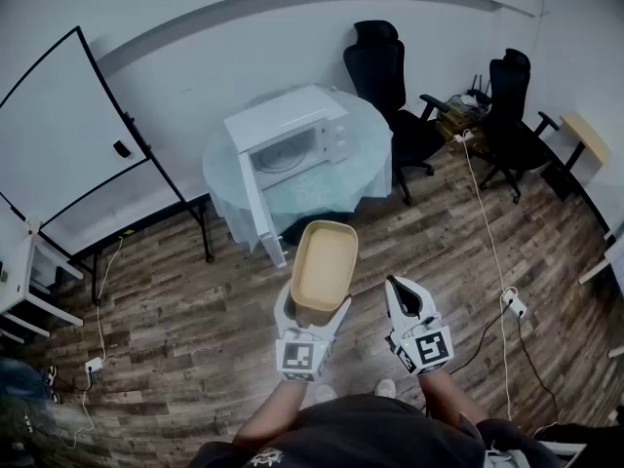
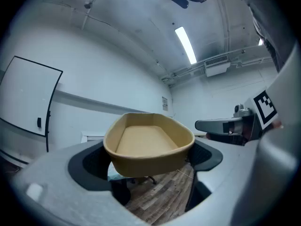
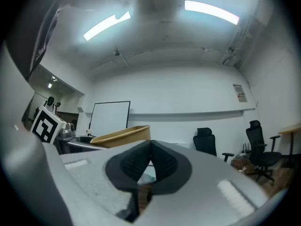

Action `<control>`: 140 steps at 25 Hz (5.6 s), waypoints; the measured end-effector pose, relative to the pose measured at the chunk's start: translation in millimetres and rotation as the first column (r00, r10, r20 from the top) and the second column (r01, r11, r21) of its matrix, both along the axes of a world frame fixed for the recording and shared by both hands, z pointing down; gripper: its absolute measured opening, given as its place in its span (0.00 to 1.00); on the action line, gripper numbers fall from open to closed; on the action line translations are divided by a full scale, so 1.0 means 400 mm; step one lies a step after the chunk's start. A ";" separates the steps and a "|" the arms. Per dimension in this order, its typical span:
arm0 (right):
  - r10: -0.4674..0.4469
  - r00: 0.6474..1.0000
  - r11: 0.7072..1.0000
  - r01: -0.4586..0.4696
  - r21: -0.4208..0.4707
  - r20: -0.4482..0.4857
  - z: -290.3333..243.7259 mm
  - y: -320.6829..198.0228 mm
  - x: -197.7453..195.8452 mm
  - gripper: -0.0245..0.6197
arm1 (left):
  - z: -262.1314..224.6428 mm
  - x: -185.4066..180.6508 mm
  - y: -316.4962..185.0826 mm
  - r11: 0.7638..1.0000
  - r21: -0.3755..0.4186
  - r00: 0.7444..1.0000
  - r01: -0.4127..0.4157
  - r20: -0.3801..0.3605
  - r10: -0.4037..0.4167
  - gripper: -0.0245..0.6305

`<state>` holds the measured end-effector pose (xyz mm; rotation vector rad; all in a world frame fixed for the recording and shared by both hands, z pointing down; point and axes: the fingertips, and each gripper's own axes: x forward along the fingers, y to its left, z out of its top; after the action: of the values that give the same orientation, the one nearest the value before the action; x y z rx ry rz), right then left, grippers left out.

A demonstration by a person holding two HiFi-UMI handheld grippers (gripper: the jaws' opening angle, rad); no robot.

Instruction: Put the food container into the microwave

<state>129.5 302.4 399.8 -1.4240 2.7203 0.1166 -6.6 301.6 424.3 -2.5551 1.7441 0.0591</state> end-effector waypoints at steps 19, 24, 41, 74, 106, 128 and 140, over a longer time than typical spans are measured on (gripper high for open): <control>0.019 0.999 1.000 -0.019 -0.008 0.031 0.023 0.058 -0.104 0.04 | 0.026 -0.097 0.034 0.999 -0.011 0.999 -0.030 -0.014 0.030 0.81; 0.012 0.999 1.000 -0.012 -0.008 0.031 0.026 -0.002 -0.067 0.04 | 0.037 -0.066 -0.020 1.000 -0.021 1.000 -0.011 -0.007 0.011 0.81; -0.092 0.996 0.996 0.092 0.020 0.008 -0.014 -0.320 0.113 0.04 | 0.014 0.078 -0.297 0.994 -0.026 0.994 0.106 -0.013 -0.106 0.81; -0.255 0.967 0.967 0.255 -0.016 0.023 0.032 -0.720 0.015 0.04 | 0.091 0.015 -0.624 0.959 -0.101 0.964 0.263 0.000 -0.265 0.81; -0.312 0.950 0.949 0.310 -0.052 -0.032 0.054 -1.115 -0.270 0.04 | 0.184 -0.143 -0.992 0.961 -0.174 0.974 0.213 -0.036 -0.222 0.81; -0.592 0.806 0.786 0.578 -0.218 -0.002 0.288 -1.392 -0.327 0.04 | 0.377 -0.183 -1.204 0.808 -0.333 0.867 0.487 0.073 -0.493 0.81; -0.683 0.731 0.701 0.658 -0.275 0.008 0.385 -1.411 -0.387 0.04 | 0.448 -0.318 -1.254 0.723 -0.345 0.790 0.599 0.108 -0.603 0.81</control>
<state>-25.4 -261.9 553.7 -0.3498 3.2282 -0.2328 -133.9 -199.9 603.6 -2.0129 2.7177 -0.3035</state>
